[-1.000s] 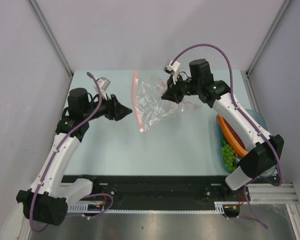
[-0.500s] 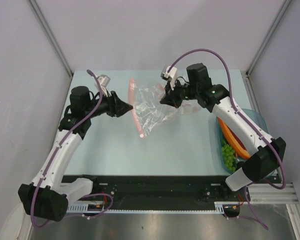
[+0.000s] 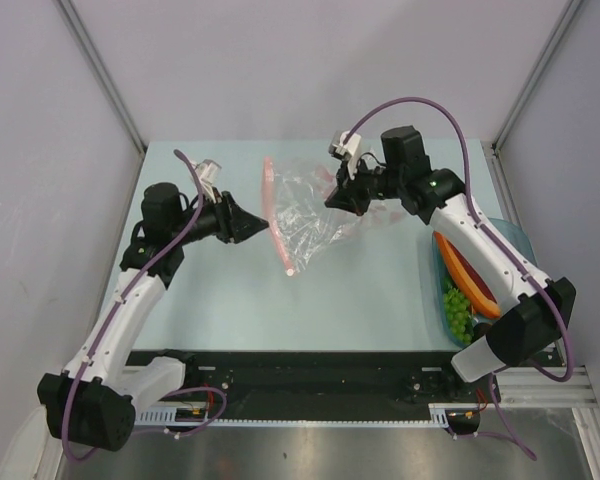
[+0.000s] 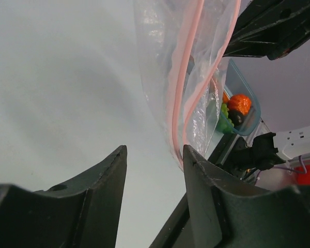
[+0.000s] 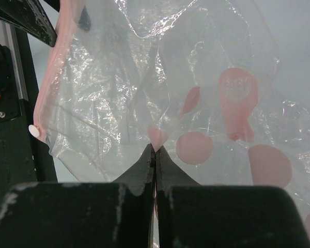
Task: Place the food in the zip-top bag and seal the zipper
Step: Open the zipper of the food storage bag.
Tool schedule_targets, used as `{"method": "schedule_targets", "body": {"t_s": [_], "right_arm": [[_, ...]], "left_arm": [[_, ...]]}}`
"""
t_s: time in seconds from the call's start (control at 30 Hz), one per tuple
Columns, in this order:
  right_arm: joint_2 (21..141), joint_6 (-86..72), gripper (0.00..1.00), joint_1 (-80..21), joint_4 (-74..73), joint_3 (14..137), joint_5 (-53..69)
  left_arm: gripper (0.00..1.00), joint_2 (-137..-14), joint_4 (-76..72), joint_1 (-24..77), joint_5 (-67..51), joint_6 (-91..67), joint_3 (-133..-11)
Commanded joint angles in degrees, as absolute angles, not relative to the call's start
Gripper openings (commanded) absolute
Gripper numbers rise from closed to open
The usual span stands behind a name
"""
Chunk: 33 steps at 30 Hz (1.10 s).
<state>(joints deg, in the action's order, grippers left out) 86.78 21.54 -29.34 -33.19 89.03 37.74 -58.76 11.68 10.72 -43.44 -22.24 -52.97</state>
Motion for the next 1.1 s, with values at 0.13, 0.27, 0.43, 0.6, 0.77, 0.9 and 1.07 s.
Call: {"method": "schedule_targets", "body": {"t_s": [0.13,0.27,0.43,0.6,0.77,0.9,1.07], "right_arm": [[83.58,21.80,0.00,-28.39,-33.40,89.12,41.92],[83.41,21.18,0.00,-28.92,-33.05,89.12,42.80],[83.50,17.85,0.00,-29.53,-31.38,89.21,45.79],[85.42,15.39,0.00,-30.41,-29.36,88.60,45.27],[92.70,4.86,0.00,-31.90,-16.64,88.07,47.19],[98.15,-6.66,0.09,-38.48,-1.96,88.50,51.14],[105.28,-25.71,0.48,-48.76,16.41,89.91,55.27]], "left_arm": [[0.46,-58.01,7.21,10.37,-42.81,-24.35,-52.47],[0.43,-59.32,8.17,10.28,-41.84,-23.29,-53.44],[0.42,-59.68,8.88,10.63,-42.00,-22.68,-53.44],[0.00,-58.45,6.85,10.46,-53.68,-25.92,-54.22],[0.00,-52.92,12.64,9.32,-60.20,-26.64,-57.13],[0.00,-50.19,26.25,8.88,-59.51,-19.18,-60.28],[0.00,-50.97,42.61,6.25,-55.11,-12.06,-68.02]]}}
